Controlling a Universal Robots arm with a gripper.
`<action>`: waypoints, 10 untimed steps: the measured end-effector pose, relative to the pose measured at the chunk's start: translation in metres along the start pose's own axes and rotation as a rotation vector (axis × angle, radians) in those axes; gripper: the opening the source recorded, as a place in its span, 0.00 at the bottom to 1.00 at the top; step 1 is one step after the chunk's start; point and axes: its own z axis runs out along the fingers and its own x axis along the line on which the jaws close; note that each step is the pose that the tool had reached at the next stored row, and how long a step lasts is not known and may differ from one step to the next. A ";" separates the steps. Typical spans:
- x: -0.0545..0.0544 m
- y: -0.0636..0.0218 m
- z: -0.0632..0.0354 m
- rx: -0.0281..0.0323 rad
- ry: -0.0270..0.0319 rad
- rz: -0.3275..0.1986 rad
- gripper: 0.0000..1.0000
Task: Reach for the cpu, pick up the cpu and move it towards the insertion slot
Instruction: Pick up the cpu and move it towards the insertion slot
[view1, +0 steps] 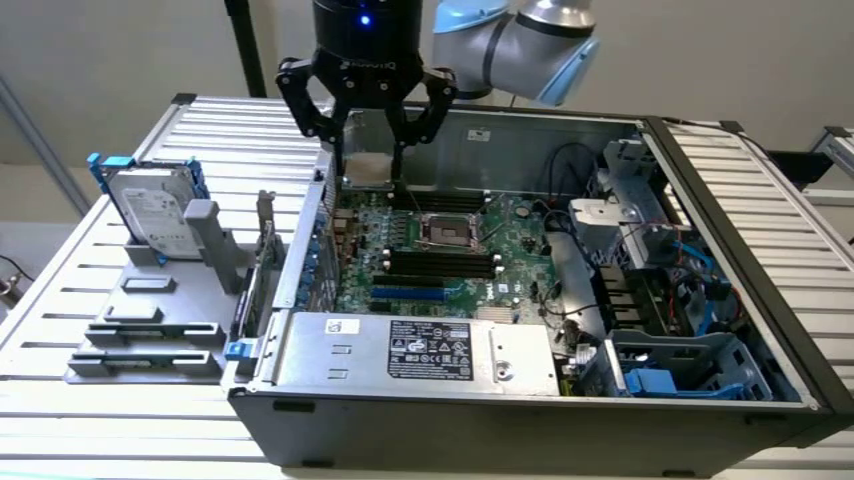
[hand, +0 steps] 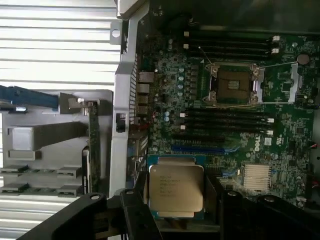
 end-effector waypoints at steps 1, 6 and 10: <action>-0.004 0.0010 0.0000 0.0001 0.0000 0.000 0.55; -0.021 0.0133 0.0022 0.0000 -0.0001 0.000 0.55; -0.033 0.0256 0.0052 0.0001 0.0000 0.000 0.55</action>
